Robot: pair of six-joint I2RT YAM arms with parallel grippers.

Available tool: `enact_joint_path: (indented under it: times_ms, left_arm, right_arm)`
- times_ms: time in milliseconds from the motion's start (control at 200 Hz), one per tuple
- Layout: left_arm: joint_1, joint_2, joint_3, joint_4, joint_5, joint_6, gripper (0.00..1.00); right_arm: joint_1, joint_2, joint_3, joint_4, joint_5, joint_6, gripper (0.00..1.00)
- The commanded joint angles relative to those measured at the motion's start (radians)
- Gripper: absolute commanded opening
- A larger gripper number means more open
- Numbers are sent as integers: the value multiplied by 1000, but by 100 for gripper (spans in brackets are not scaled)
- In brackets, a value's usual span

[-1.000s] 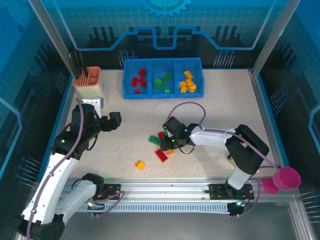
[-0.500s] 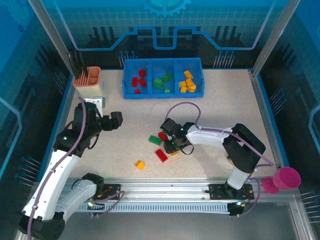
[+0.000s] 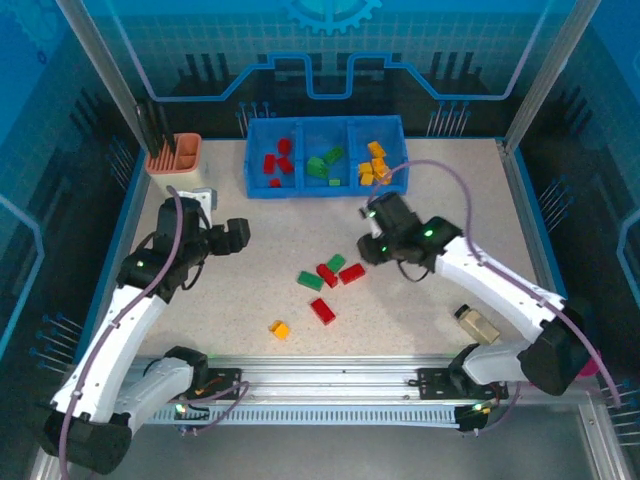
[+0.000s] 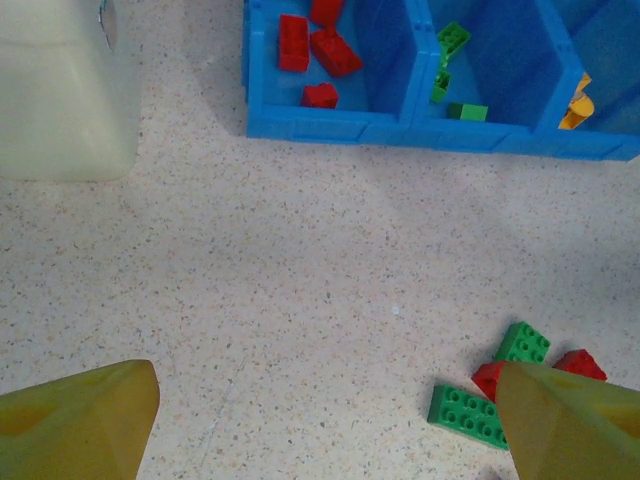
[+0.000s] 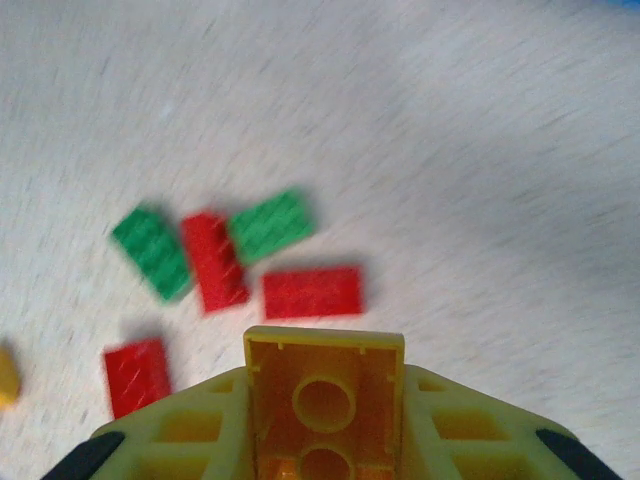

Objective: Sort the legos into containers by color
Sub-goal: Pick up the lego from the bottom-center of the table, then place the lego in the container.

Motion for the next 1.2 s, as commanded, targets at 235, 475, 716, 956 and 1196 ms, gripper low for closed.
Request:
enact_joint_path:
  times_ms: [235,475,716,956,1196]
  left_arm:
    - [6,74,-33,-29,-47,-139,89]
    - [4,85,-89,-17,-40,-186,90]
    - [4,97,-85,-20,-67,-198,92]
    - [4,116,-71,-19,-68,-206,94]
    - [4,106,-62,-22,-84,-208,99]
  right_arm:
    - [-308,277,269,127,-64,-246,28]
    - [-403,629,615,177,-160,-285,27]
    - [-414,1000,1073,76,-184,-337,28]
    - [-432,1312,1475,-31,-266,-326,37]
    - [-434,1202,1326,44,-293,-336,48]
